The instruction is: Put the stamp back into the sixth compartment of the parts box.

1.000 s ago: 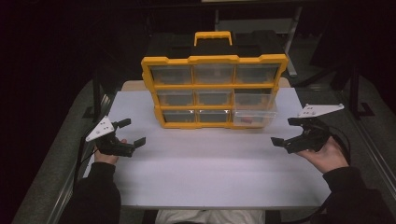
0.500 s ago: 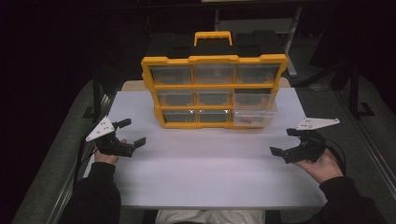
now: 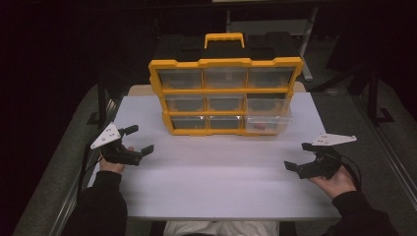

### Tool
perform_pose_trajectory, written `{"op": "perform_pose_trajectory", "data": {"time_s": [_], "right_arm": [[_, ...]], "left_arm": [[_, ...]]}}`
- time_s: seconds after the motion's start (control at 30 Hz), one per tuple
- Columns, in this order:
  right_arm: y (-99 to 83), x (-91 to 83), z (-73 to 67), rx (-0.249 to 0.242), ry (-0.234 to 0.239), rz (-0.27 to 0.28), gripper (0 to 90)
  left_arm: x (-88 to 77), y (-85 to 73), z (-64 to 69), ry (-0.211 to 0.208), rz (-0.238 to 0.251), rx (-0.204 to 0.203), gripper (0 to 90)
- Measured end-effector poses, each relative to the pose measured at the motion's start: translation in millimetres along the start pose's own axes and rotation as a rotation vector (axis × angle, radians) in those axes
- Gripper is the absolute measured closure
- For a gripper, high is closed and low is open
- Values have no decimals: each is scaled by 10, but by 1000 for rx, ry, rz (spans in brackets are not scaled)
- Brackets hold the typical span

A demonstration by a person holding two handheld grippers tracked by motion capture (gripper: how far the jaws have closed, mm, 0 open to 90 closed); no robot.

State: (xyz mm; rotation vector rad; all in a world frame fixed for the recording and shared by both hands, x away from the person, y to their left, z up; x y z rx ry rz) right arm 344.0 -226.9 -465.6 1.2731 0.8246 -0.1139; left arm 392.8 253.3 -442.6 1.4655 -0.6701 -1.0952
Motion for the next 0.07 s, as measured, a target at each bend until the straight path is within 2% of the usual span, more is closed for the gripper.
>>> {"op": "perform_pose_trajectory", "data": {"time_s": [0.07], "right_arm": [[-17, 7, 3, 3, -1, -2, 0]], "left_arm": [[2, 1, -4, -1, 0, 1, 0]]}}
Point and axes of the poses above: each handheld gripper's, and its own axes: x roughly forward along the jaws, y roughly out of its top, z roughly to its right, the point moved 9 cm from there along x, roughly forward along the jaws, and after that the axes turned 15 degrees about -y, right-handed, at the moved point
